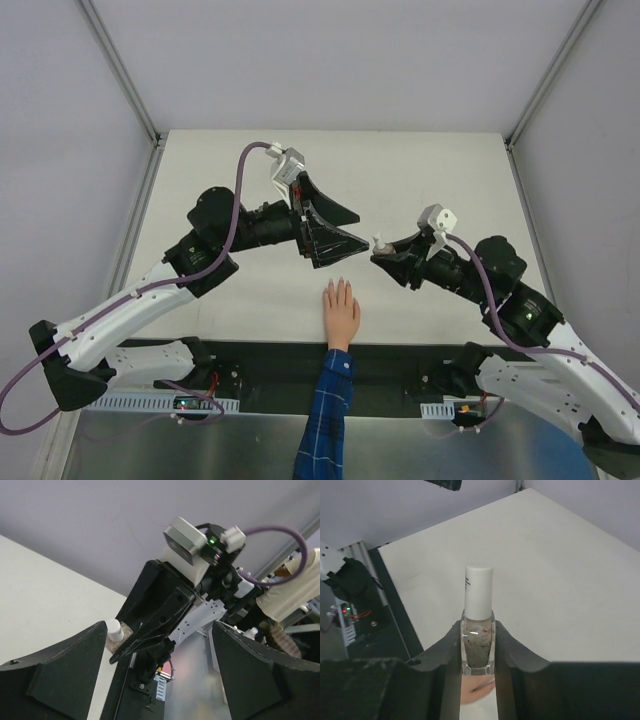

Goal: Paint the nails

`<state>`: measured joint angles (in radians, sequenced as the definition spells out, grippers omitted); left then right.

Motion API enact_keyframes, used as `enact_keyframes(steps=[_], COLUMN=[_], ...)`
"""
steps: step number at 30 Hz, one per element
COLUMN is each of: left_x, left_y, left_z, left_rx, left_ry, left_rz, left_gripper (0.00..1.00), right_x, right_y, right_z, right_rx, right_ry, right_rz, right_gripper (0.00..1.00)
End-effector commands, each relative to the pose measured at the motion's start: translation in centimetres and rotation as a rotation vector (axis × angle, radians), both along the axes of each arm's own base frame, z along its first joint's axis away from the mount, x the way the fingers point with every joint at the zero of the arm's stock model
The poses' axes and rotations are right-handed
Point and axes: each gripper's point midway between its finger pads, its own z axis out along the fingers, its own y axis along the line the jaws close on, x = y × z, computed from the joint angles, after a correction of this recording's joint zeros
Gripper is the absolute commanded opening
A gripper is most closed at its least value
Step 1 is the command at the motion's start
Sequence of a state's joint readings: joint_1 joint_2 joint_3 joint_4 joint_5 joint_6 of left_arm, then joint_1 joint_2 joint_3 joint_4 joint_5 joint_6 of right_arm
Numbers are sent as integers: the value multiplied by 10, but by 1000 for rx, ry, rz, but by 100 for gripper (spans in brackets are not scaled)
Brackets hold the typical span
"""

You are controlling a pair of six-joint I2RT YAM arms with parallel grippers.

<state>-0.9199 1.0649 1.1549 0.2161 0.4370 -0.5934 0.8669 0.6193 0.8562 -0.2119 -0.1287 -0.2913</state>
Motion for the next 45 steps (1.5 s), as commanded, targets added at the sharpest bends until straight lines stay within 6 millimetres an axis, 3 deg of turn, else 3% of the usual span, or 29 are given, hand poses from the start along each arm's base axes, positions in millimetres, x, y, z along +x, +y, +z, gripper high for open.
enact_keyframes(steps=[1, 9, 15, 25, 45], left_x=[-26, -30, -27, -17, -2], left_y=[7, 12, 15, 6, -5], left_z=[24, 19, 16, 18, 26], left_rx=[-107, -162, -172, -179, -184], left_ry=[-162, -198, -208, -196, -152], left_rz=[-189, -271, -274, -285, -262], left_gripper=[83, 90, 90, 87, 42], right_x=[-37, -46, -56, -51, -34], right_y=[28, 32, 33, 36, 40], right_z=[39, 62, 80, 86, 78], right_rx=[164, 269, 318, 333, 335], right_ry=[105, 165, 169, 165, 157], right_rz=[285, 447, 552, 566, 509], right_gripper=[0, 0, 0, 0, 0])
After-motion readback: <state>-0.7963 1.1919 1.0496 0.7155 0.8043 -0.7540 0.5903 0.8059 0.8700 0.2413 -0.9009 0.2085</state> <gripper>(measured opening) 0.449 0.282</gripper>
